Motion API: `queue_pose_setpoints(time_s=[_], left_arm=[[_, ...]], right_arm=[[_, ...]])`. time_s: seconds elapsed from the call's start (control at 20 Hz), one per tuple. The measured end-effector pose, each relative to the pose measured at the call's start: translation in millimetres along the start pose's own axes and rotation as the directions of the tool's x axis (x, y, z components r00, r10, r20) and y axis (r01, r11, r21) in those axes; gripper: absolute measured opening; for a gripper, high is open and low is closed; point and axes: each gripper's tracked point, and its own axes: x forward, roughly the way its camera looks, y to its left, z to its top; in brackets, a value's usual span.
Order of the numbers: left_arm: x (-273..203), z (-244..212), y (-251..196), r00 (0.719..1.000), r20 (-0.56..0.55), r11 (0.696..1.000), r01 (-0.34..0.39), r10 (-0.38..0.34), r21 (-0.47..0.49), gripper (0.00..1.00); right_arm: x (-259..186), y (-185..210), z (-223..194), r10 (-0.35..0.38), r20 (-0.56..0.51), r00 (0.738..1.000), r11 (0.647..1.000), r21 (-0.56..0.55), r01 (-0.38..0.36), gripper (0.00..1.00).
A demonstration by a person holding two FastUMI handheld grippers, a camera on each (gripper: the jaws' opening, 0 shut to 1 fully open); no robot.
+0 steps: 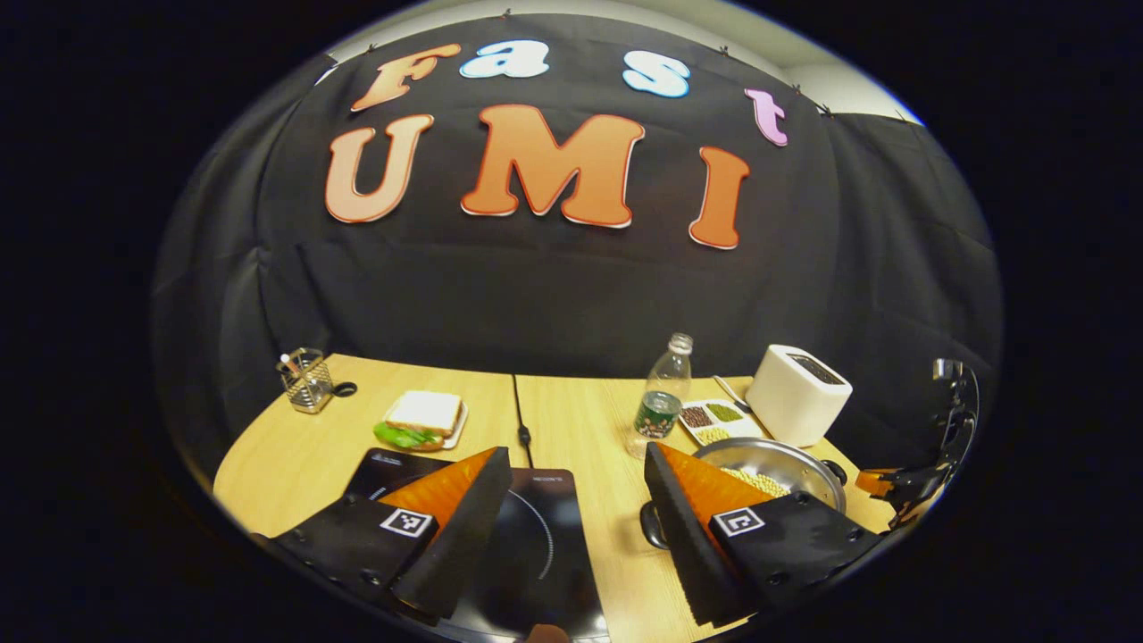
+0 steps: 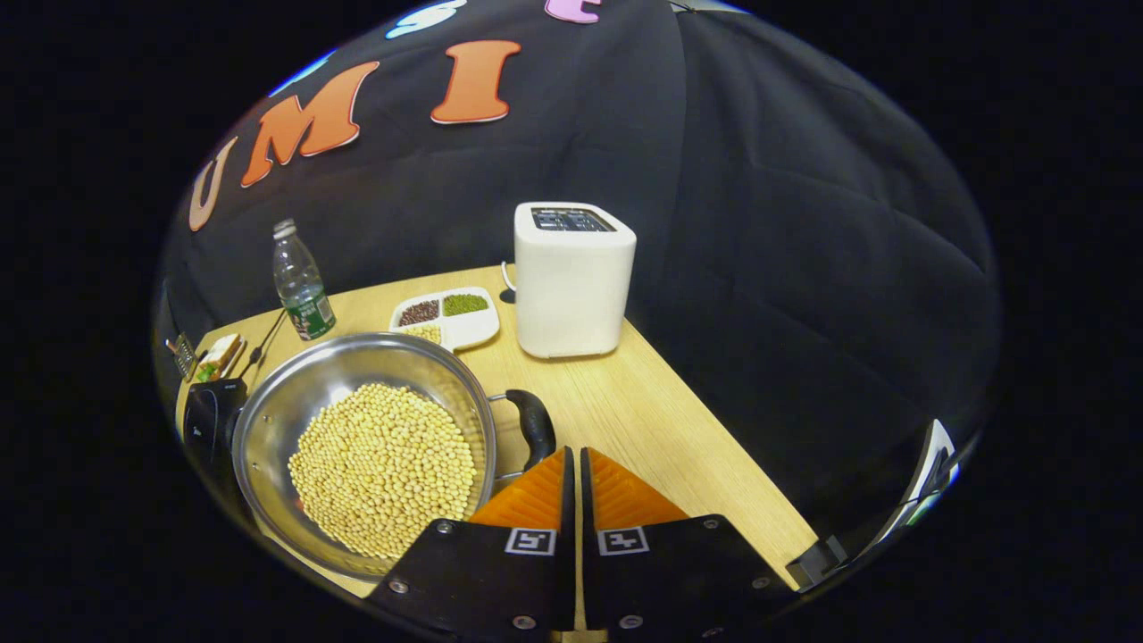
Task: First push the handle of the pot to place it horizontally, then grasp the pot with both hands and set it on the induction cooktop.
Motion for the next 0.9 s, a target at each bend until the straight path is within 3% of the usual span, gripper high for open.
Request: queue_pose_setpoints(time_s=[0.15,0.2,0.35,0.4,0.45,0.6,0.7,0.9], left_arm=[[17.6,-24.3,-20.8,1.000,-0.027,1.000,0.013,-0.012,0.010,0.99],[21.9,-29.9,-26.7,0.999,-0.027,1.000,0.023,-0.023,0.009,0.99],[35.2,-47.1,-39.7,0.999,-0.021,0.999,0.025,-0.025,0.033,0.99],[39.1,-54.3,-44.1,0.999,-0.028,0.999,0.024,-0.023,0.041,0.99],[43.1,-61.5,-48.4,0.999,-0.039,0.999,0.026,-0.024,0.042,0.99],[54.7,-78.7,-60.2,0.998,-0.058,0.998,0.040,-0.038,0.039,0.99],[62.4,-92.8,-63.1,0.996,-0.085,0.999,0.040,-0.037,0.037,0.99],[77.8,-119.5,-70.1,0.988,-0.152,0.999,0.043,-0.039,0.024,0.99]], right_arm=[[-4.6,7.9,15.0,0.021,0.069,0.997,0.998,-0.067,-0.016,0.14],[-4.6,11.9,19.1,0.029,0.086,0.996,0.996,-0.082,-0.022,0.25],[1.5,19.6,26.0,0.051,0.126,0.991,0.993,-0.114,-0.037,0.33],[5.1,22.1,27.2,0.057,0.131,0.990,0.992,-0.122,-0.041,0.47],[8.7,24.6,26.0,0.067,0.134,0.989,0.991,-0.126,-0.050,0.52],[21.4,30.8,23.3,0.089,0.122,0.989,0.989,-0.129,-0.073,0.82],[30.4,32.9,18.2,0.097,0.101,0.990,0.988,-0.130,-0.084,0.90],[49.6,44.8,3.8,0.131,0.039,0.991,0.986,-0.106,-0.126,0.94]])
